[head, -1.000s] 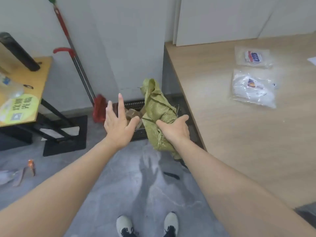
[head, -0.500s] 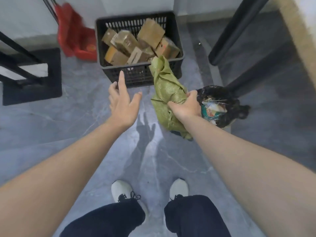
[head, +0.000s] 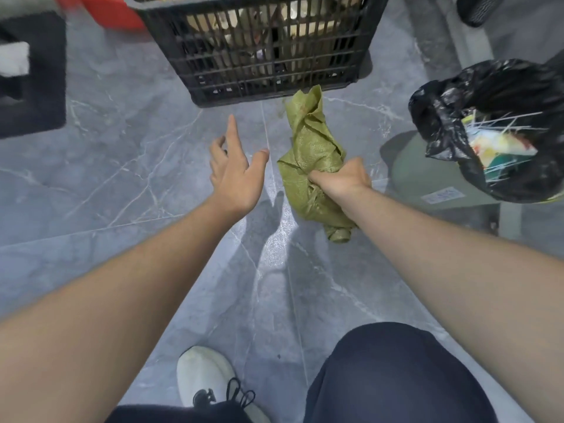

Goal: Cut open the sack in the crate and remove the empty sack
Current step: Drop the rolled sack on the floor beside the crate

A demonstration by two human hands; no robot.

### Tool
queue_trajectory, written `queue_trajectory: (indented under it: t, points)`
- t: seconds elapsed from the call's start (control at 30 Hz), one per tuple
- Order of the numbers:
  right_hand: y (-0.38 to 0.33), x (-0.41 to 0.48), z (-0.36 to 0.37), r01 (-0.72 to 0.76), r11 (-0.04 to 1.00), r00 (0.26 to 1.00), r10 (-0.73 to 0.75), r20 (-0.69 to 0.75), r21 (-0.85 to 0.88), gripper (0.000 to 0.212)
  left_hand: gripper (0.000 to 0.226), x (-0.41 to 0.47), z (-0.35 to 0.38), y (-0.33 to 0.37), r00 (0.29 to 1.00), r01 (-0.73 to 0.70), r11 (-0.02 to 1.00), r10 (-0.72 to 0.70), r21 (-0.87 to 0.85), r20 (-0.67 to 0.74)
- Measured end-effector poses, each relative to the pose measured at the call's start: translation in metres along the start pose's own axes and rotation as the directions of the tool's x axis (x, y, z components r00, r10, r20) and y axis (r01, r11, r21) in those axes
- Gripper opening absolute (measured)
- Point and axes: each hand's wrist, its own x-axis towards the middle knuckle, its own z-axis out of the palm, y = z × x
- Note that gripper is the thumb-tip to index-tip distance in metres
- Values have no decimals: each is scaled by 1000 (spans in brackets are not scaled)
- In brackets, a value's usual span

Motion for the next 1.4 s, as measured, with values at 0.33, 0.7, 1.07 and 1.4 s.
queue_trajectory:
  t: [0.33, 0.7, 1.07, 1.4]
  points:
    - [39, 48, 51, 48, 998, 994, -44, 95, -33, 96, 80, 26, 68, -56, 1000, -2, 999, 3, -45, 29]
    - [61, 41, 36, 171, 985, 932, -162, 323, 1, 52, 84, 19, 98, -62, 995, 36, 998, -31, -53, 90]
    - [60, 46, -40, 141, 986, 779, -51, 625, -94, 51, 84, 24, 99, -50, 994, 60, 998, -62, 19, 95]
    - [110, 77, -25, 371, 599, 928, -210, 308, -709, 40, 59, 22, 92, -49, 999, 37, 994, -40, 100, 27]
